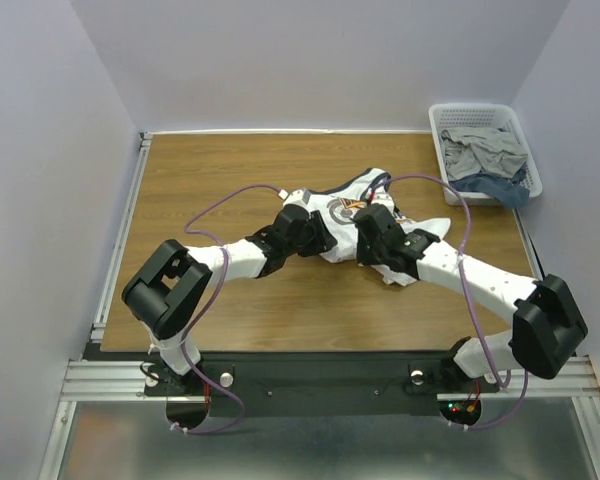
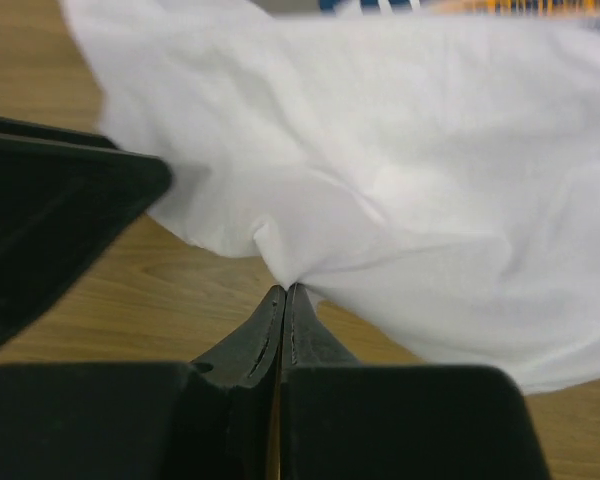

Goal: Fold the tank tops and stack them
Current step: Flatten the tank top out

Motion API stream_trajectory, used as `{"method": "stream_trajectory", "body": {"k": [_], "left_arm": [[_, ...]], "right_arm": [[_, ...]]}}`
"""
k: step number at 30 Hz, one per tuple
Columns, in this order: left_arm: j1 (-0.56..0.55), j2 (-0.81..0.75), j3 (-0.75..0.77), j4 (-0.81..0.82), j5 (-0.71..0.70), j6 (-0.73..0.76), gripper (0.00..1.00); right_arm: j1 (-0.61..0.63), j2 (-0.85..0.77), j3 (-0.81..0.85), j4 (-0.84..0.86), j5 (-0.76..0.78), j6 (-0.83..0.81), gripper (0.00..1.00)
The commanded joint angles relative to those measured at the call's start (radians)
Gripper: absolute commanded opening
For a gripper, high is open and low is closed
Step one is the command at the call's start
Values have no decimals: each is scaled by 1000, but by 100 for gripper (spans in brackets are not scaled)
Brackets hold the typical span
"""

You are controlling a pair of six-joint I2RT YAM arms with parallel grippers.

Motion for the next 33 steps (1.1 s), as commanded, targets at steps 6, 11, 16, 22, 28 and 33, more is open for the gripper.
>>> {"method": "stream_trajectory", "body": {"k": [6, 11, 16, 22, 28, 33], "left_arm": [[81, -86, 83, -56, -6, 70, 27], [122, -152, 103, -101, -32, 87, 27], [132, -209, 82, -115, -22, 90, 36], [103, -264, -18, -34, 64, 50, 53], [11, -318, -136, 20, 66, -39, 61], [-29, -367, -245, 124, 32, -96, 75]], "right_arm": [[-6, -43, 315, -68, -65, -110, 0], [-118, -16, 347, -67, -169, -113, 0], [-199, 32, 387, -65, -301, -136, 0], [-199, 15, 337, -50, -522, -139, 0], [-199, -78, 235, 7, -688, -111, 0], [-199, -83, 263, 10, -557, -88, 1]]}}
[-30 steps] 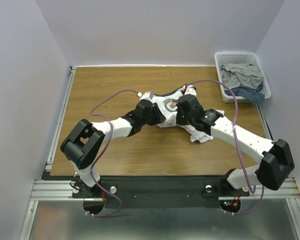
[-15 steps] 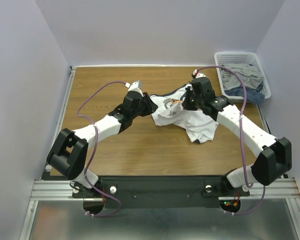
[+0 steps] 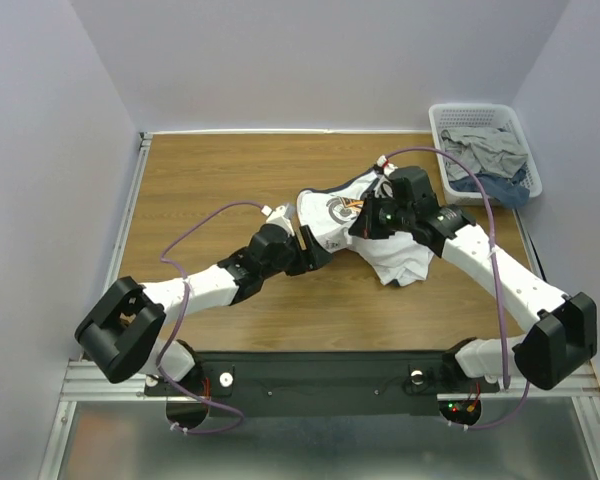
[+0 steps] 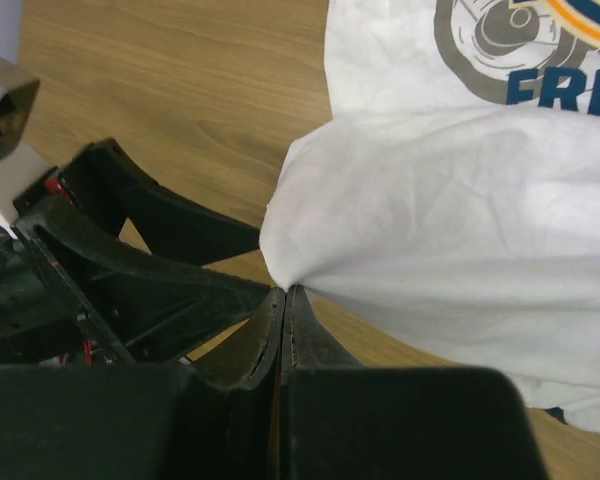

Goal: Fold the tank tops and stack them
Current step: Flatten the tank top out

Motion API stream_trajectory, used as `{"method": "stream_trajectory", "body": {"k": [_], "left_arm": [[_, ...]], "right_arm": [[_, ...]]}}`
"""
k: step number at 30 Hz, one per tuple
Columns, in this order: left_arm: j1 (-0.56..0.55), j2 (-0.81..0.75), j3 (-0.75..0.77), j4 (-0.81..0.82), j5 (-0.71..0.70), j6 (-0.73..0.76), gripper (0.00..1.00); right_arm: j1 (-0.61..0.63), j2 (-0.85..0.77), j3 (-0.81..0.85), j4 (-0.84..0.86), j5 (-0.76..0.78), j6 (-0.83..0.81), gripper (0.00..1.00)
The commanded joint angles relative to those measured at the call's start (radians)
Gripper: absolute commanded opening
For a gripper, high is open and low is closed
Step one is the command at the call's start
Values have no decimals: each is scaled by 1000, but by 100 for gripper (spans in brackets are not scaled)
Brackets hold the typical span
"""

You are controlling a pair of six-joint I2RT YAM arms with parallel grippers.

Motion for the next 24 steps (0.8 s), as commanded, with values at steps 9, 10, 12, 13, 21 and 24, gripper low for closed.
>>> {"method": "stream_trajectory", "body": {"k": [9, 10, 12, 13, 21, 24], "left_arm": [[-12, 105, 131, 140, -81, 56, 79], [-12, 117, 140, 167, -91, 58, 79], [-8, 146, 163, 190, -102, 64, 79], [-5, 154, 168, 216, -102, 65, 79], [47, 212, 215, 232, -220, 50, 68], [77, 220, 225, 237, -234, 39, 53]], "right_arm": [[2, 105, 198, 59, 128, 48, 2], [2, 110, 210, 59, 129, 52, 2], [3, 116, 241, 59, 128, 60, 2], [2, 118, 248, 59, 132, 63, 2], [0, 115, 258, 56, 117, 82, 2], [-1, 99, 238, 56, 121, 88, 2]]}}
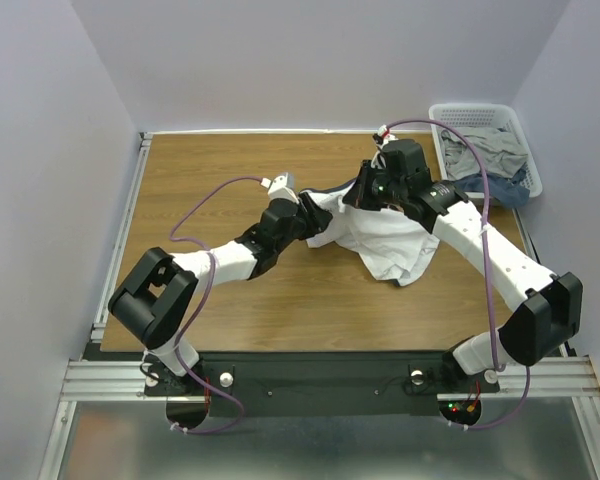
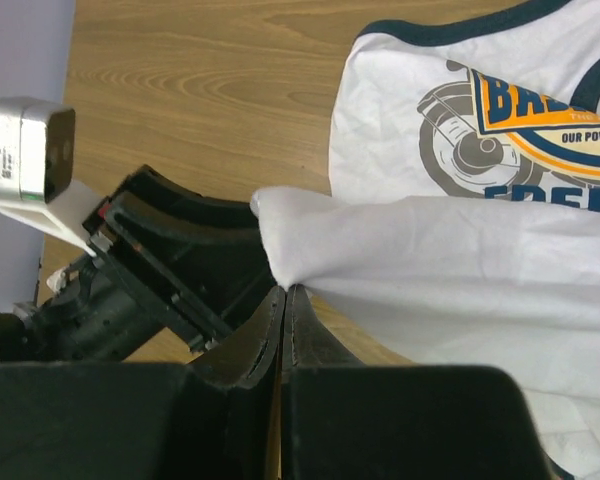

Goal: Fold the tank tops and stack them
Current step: Flatten the tank top out

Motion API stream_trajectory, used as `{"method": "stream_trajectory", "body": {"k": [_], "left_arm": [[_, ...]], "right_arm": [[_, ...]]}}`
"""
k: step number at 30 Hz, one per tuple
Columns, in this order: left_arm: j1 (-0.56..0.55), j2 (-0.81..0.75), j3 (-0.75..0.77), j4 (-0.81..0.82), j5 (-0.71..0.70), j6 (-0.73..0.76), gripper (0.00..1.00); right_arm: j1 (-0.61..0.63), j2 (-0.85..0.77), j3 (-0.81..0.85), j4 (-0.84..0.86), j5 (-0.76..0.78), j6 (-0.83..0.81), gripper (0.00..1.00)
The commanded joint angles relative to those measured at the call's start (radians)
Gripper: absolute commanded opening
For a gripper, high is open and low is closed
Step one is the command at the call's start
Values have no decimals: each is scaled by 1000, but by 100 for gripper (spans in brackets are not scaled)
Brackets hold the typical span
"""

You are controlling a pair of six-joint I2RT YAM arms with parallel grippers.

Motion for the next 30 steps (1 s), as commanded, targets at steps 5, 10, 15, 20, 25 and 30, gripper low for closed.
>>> {"method": "stream_trajectory", "body": {"k": [5, 10, 15, 20, 25, 30], "left_arm": [[61, 4, 71, 63, -72, 18, 29], [101, -4, 74, 49, -73, 1, 6], [131, -24, 61, 17, -69, -10, 0], [145, -56, 35, -37, -55, -14, 0], [176, -113, -15, -80, -49, -36, 0], [208, -159, -18, -157, -30, -22, 0]], "right_arm": [[-1, -56, -38, 44, 58, 23, 11], [-1, -83, -84, 20, 244, 34, 37], [-1, -203, -190, -17, 449, 72, 71], [-1, -323, -346, -89, 564, 155, 72], [-1, -436, -512, -128, 598, 270, 66], [-1, -481, -653, -132, 593, 342, 61]]}}
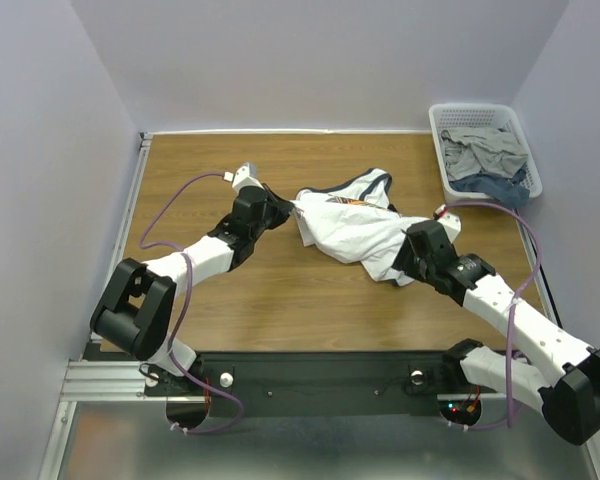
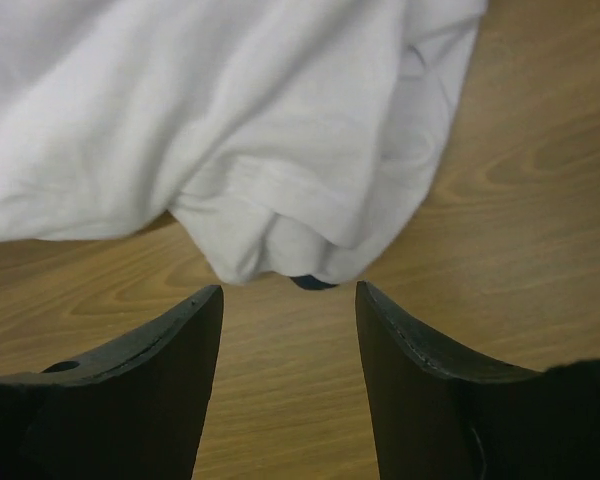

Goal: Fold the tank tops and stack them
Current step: Flatten the tank top out

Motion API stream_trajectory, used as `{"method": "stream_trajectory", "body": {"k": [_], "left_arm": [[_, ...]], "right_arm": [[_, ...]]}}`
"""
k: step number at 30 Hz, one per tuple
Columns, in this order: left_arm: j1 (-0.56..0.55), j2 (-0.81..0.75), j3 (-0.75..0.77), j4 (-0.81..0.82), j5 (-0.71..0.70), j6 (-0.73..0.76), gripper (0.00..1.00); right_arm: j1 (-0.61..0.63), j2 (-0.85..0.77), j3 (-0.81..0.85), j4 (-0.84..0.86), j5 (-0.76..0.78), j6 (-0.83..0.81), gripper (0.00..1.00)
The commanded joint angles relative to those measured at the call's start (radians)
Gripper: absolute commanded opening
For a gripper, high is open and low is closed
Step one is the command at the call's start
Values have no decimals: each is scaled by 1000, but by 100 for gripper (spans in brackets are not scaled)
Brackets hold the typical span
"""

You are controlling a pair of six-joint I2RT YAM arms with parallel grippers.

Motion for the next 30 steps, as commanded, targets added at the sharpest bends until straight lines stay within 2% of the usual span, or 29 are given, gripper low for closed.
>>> {"method": "stream_trajectory", "body": {"k": [1, 8, 14, 21, 23, 24, 27, 28, 30], "left_arm": [[30, -77, -3, -57, 1, 12, 0], [52, -140, -8, -103, 21, 24, 0], [53, -156, -13, -105, 41, 20, 0], [53, -175, -11, -126, 37, 23, 0], [53, -185, -7, -140, 35, 24, 0], [55, -192, 0, -146, 35, 27, 0], [55, -215, 35, -185, 32, 46, 0], [56, -221, 45, -207, 30, 53, 0], [59, -244, 87, -231, 27, 64, 0]], "right_arm": [[-2, -31, -59, -11, 47, 109, 61], [-1, -16, -96, 1, 109, 154, 61], [-2, 41, -85, 134, 61, 129, 61], [-1, 177, -99, 263, 26, 115, 60], [-2, 196, -96, 272, 64, 109, 53], [-2, 196, -90, 271, 78, 105, 39], [-7, 148, -35, 269, 132, 48, 13], [-22, 119, 32, 262, 147, 1, 0], [-50, 107, 114, 214, 167, -38, 0]]}}
